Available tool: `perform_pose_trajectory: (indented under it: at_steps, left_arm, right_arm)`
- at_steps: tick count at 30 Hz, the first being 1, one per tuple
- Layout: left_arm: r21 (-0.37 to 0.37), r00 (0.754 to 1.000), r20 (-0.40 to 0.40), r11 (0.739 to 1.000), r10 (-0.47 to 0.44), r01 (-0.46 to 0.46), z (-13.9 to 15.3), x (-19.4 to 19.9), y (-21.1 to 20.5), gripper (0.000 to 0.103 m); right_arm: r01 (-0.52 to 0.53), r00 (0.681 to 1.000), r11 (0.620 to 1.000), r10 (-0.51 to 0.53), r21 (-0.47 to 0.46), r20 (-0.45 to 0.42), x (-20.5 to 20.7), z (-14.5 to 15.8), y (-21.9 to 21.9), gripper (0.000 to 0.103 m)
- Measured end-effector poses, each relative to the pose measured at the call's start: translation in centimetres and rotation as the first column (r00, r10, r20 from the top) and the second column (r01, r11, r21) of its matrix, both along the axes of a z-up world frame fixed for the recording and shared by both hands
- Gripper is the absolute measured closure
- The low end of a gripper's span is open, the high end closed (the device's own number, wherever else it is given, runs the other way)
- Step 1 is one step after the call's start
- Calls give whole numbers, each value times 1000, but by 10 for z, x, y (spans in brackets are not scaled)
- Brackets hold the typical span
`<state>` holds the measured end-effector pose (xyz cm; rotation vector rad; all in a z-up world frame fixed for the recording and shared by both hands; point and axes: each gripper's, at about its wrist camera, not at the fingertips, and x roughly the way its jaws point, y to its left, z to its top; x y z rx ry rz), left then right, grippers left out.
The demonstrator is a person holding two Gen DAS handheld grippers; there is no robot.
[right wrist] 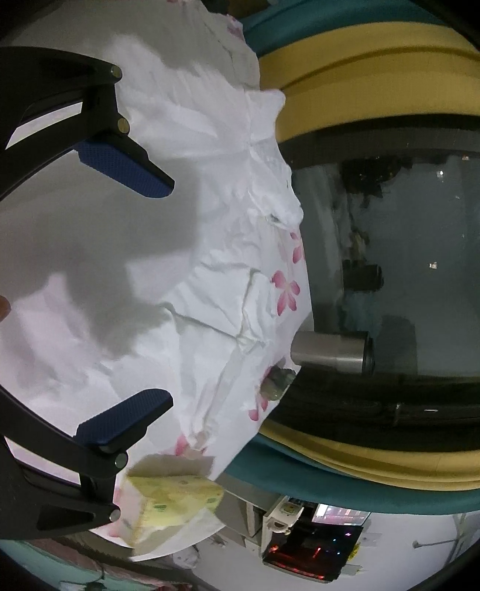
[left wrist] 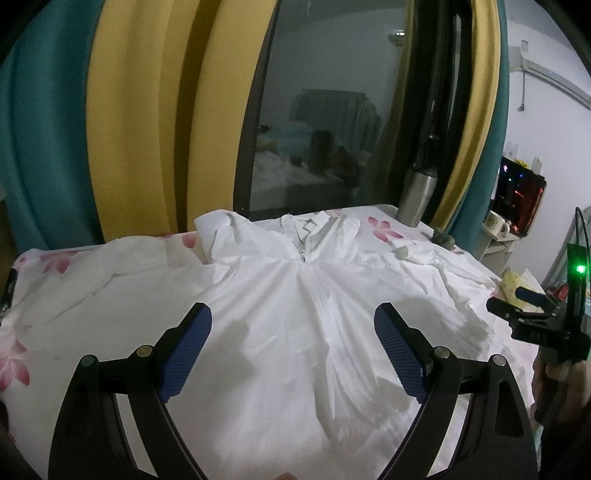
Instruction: Fold large clothes
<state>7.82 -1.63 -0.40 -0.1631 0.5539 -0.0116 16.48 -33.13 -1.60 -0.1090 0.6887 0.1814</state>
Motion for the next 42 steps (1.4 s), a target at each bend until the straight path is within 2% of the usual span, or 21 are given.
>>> perform_pose_trajectory:
  at_steps: [7,11,15,20,23,26,28,30,31,32,33,37,42]
  left_arm:
    - [-6,999,-44,1000,-15,14,-13,34,3,11]
    - [-16,996,-84,1000,3,-5,-26,52,8,11]
    - [0,992,-122,1000,11,-11,-38,71,13,11]
    - [5,989,-141,999,33,-33,-46,85,20,11]
    - [2,987,-152,998,57,-58,-50,90,27,11]
    - [4,984,-163,997,76,-77,-55,92,34,11]
    - [6,981,-173,996,89,-89,-58,94,38,11]
    - [2,979,-181,995,98,-99,-60,95,42,11]
    - [0,978,-183,995,101,-102,-61,95,44,11]
    - [-2,977,-185,995,102,-104,-62,95,45,11]
    - [-4,977,-185,994,102,-105,-61,95,46,11]
    - [-10,981,-169,995,95,-98,-56,91,46,11]
    - [-8,989,-120,996,82,-84,-39,78,46,11]
  right_arm:
    - [4,1000,998,-5,-58,-20,52,-8,-14,1]
    - [-70,997,993,68,-96,-30,77,-12,-10,2]
    - [-151,988,977,145,-150,-50,109,-19,2,20]
    - [-223,973,960,209,-169,-92,147,-34,18,27]
    - [-269,960,946,247,-180,-132,164,-46,33,39]
    - [-299,950,933,272,-199,-152,172,-55,45,46]
    - [-308,946,930,277,-199,-170,178,-62,47,55]
    - [-314,941,931,278,-185,-194,186,-68,46,75]
    - [-328,936,931,297,-161,-191,186,-67,45,80]
    - [-333,935,928,302,-167,-188,185,-66,45,95]
    - [-332,937,926,301,-181,-178,184,-65,45,99]
    - [-304,951,936,287,-176,-114,179,-46,39,100]
    - [-275,961,953,274,-131,-23,162,-4,27,100]
